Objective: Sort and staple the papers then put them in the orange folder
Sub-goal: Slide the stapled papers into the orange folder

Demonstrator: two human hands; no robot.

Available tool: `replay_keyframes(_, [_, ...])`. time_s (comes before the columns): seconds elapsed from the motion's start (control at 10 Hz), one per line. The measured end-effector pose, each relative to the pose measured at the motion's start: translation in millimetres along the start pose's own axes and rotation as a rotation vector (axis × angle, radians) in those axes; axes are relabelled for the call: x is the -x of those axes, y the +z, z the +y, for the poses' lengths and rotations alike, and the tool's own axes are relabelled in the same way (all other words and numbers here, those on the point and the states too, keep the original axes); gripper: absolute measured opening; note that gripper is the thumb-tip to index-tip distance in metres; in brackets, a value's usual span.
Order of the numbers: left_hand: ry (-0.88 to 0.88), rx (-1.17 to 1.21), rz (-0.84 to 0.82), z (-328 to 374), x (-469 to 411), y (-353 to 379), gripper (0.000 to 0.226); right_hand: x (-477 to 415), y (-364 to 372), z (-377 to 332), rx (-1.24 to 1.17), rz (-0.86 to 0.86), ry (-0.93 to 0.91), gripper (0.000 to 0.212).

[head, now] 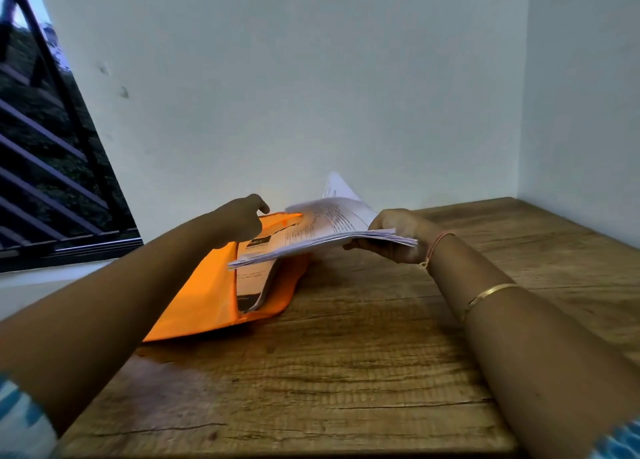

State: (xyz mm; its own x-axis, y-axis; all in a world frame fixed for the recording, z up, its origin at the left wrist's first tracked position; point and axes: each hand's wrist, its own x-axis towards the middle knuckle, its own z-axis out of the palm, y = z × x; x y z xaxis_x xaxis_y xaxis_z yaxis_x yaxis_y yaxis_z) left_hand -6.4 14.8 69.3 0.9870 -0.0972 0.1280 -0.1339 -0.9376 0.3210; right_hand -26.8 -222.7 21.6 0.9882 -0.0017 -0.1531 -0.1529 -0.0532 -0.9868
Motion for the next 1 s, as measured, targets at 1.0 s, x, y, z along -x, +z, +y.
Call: replay_keyframes(1.0, [-0.236, -0.831, -0.588, 15.6, 60.3, 8.3, 0.044, 6.6, 51.5, 9.4, -0.157, 0.16, -0.032, 0.011])
